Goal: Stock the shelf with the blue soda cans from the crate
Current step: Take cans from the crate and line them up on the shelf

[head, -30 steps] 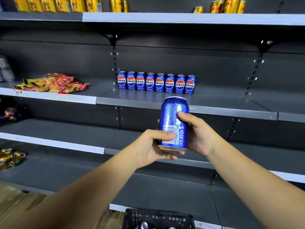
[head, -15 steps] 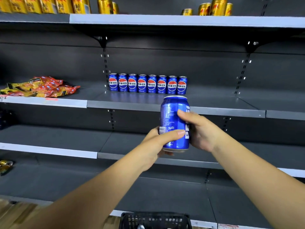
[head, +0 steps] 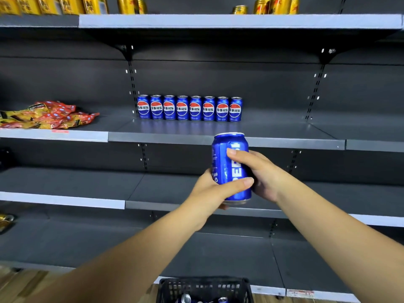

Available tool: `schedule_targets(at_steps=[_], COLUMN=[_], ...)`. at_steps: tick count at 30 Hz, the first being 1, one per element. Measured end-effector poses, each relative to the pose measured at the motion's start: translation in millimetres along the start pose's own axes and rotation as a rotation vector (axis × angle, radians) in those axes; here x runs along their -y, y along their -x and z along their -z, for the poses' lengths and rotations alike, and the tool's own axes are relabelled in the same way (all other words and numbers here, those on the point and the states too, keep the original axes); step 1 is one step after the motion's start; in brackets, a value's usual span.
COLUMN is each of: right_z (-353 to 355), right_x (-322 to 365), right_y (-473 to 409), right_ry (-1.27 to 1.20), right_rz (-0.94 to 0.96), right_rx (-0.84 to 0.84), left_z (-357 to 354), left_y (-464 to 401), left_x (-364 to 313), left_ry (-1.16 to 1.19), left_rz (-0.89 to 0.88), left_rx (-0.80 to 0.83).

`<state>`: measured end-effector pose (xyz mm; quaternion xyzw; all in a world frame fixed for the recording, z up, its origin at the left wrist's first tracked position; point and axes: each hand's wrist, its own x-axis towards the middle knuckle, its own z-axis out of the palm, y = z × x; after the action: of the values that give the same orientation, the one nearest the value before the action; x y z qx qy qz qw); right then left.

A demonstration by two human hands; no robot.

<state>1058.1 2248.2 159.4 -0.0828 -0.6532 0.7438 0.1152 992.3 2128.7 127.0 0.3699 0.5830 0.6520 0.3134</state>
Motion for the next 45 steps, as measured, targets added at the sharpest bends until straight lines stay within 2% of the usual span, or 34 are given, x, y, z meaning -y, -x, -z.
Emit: schedule_targets(at_steps=[3, 7, 14, 16, 18, 20, 23, 26, 31, 35, 37, 40, 45], right_z=[6.2, 18.9, 28.2, 30.9, 38.5, 49.0, 59.9, 62.7, 62.2, 66.3, 67.8, 74.8, 82.6], right_x=[-0.1, -3.5, -2.9, -3.4, -0.6, 3.8, 3.5, 2.1, 7.2, 6.3, 6.2, -1.9, -39.8], right_y=[1.5, 1.3, 0.0, 0.4, 3.7, 6.5, 10.0, 13.8, 19.9, 17.2, 16.1, 8.1, 0.2], right_ry=[-0.015, -0.208, -0.110, -0.117, -0.175, -0.238, -0.235, -0.179, 0.007, 0.149, 0.133, 0.145, 0.271], right_rz=[-0.006, -0.082, -0.083, -0.043, -0.008, -0.014, -0.038, -0.027, 0.102, 0.146, 0.135, 0.078, -0.141], right_rx=[0.050, 0.129, -0.008, -0.002, 0.052, 0.103, 0.107, 0.044, -0.175, -0.338, -0.361, -0.296, -0.195], left_z=[1.5, -3.9, -22.6, -23.6, -20.0, -16.9, -21.1, -34.7, -60.5, -66.4, -63.5, -55.7, -41.1], left_y=[0.2, 1.9, 0.1, -0.9, -1.6, -2.0, -3.4, -6.2, -12.3, -21.9, -28.9, -37.1, -54.8], left_x=[0.1, 4.2, 7.6, 7.7, 6.8, 5.8, 8.4, 10.1, 17.1, 34.3, 41.2, 48.4, 63.3], left_ry=[0.007, 0.104, 0.002, 0.019, 0.105, 0.223, 0.273, 0.223, -0.174, -0.428, -0.439, -0.396, -0.225], left_rz=[0.025, 0.116, 0.095, 0.086, 0.094, 0.139, 0.187, 0.194, 0.081, 0.000, -0.002, 0.001, 0.036], left_rx=[0.057, 0.127, 0.061, 0.068, 0.135, 0.271, 0.402, 0.308, -0.018, -0.178, -0.223, -0.224, -0.199])
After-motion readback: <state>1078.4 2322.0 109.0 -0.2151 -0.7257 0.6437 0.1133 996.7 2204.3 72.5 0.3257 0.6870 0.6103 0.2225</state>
